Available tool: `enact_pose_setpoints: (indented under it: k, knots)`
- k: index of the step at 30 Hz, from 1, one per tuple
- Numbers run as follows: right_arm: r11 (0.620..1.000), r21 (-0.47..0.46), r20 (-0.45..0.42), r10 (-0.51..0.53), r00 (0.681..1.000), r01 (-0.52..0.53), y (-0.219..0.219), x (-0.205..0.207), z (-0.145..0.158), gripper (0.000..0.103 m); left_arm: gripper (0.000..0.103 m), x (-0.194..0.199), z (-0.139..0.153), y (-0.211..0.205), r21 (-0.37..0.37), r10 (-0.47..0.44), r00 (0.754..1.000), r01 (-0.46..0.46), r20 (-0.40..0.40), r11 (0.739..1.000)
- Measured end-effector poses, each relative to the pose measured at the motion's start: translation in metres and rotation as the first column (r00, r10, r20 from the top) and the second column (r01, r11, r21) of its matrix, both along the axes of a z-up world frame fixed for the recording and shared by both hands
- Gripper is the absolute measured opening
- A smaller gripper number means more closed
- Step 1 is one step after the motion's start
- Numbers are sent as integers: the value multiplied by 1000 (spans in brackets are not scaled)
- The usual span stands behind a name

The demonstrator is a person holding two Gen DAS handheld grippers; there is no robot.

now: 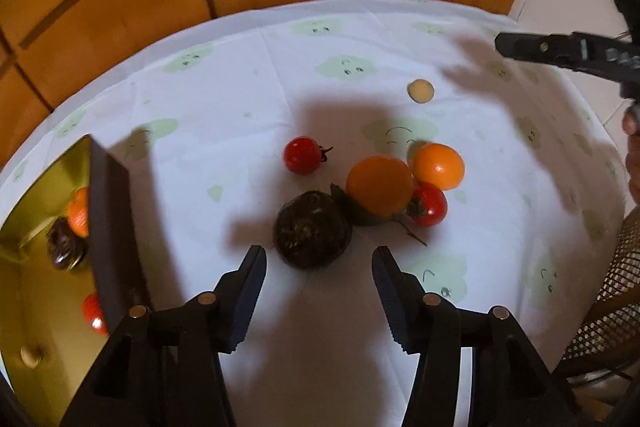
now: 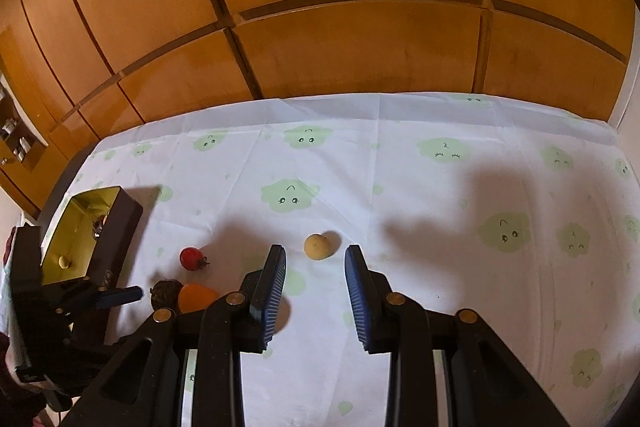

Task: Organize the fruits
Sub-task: 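Move the left tool to a second dark mangosteen while the right tool approaches a tan longan, then close the left tool on the mangosteen while the right tool grasps the tan longan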

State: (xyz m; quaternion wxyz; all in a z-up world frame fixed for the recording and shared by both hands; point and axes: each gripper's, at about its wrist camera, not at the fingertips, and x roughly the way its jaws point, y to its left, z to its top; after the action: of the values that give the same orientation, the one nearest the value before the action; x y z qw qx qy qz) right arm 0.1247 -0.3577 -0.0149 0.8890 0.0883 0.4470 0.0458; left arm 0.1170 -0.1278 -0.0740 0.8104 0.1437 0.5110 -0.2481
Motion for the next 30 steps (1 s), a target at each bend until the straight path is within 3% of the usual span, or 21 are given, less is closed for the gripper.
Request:
enact_pose_setpoints:
  k: [6,8,11,15,20,25,30]
  knots:
    - [1000,1,1,-1,1000,1,-1,1,0,31,56,13,-12,-8,28,-36,999,36,-1,999]
    - [1000,3,4,-1,1000,1,-1,1,0,31,47,18,-16,-8,18,-30,999,31,-14,999]
    - [1000,-9,8,-18,1000,18,-4,2,1,31,47,17,-17,-5,-16,-11,1000,11,-10,1000]
    - [994,16,10,-112,994,112,-26,3,1,31,46,-6,-17,3,-33,39,999,-38,25,999]
    - [965,113,-53,-232,971,236,-58,4,-9,31,47,-48,-20,20,-79,101,991,-94,83,992]
    - [949,218,-130,-203,970,228,-58,7,-24,31,47,-60,-25,23,-94,128,983,-116,131,989]
    - [953,249,-190,-124,974,170,-39,16,-36,31,47,-61,-26,24,-102,129,983,-116,134,988]
